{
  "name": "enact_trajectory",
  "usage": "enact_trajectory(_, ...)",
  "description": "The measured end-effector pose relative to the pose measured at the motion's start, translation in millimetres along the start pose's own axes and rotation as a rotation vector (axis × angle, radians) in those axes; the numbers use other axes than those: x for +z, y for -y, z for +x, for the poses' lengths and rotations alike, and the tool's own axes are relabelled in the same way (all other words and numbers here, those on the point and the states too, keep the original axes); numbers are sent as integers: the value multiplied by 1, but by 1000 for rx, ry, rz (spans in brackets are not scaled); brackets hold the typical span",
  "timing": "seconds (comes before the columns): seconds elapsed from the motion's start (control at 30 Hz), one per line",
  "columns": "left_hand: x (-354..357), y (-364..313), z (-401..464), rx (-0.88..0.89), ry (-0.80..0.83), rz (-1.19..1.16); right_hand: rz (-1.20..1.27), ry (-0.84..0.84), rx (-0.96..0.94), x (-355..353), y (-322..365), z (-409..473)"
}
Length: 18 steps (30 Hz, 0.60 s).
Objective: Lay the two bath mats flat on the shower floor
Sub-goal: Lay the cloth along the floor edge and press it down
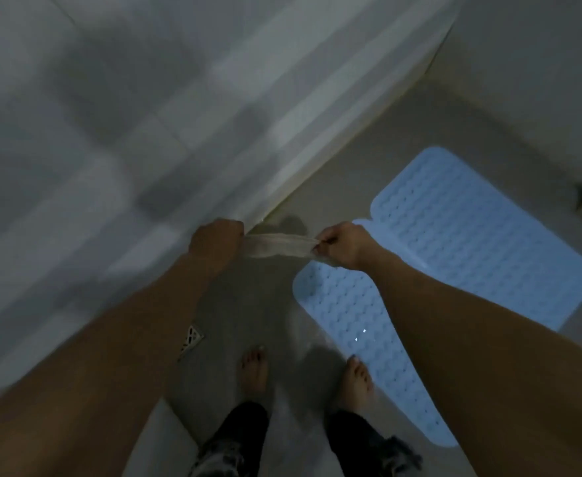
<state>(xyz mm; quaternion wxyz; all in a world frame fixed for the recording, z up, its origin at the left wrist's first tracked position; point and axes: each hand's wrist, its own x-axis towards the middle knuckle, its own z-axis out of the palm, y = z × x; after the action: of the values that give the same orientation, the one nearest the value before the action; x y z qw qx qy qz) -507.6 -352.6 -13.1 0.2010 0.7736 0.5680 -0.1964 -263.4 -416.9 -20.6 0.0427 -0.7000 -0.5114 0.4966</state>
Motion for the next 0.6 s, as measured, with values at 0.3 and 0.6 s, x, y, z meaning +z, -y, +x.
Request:
enact_trajectory(0.3,198,39,136,41,213,322,159,122,71,162,-134,167)
enact_trajectory(0.6,257,6,254,262,-50,622,-56,-29,70,176,-206,269)
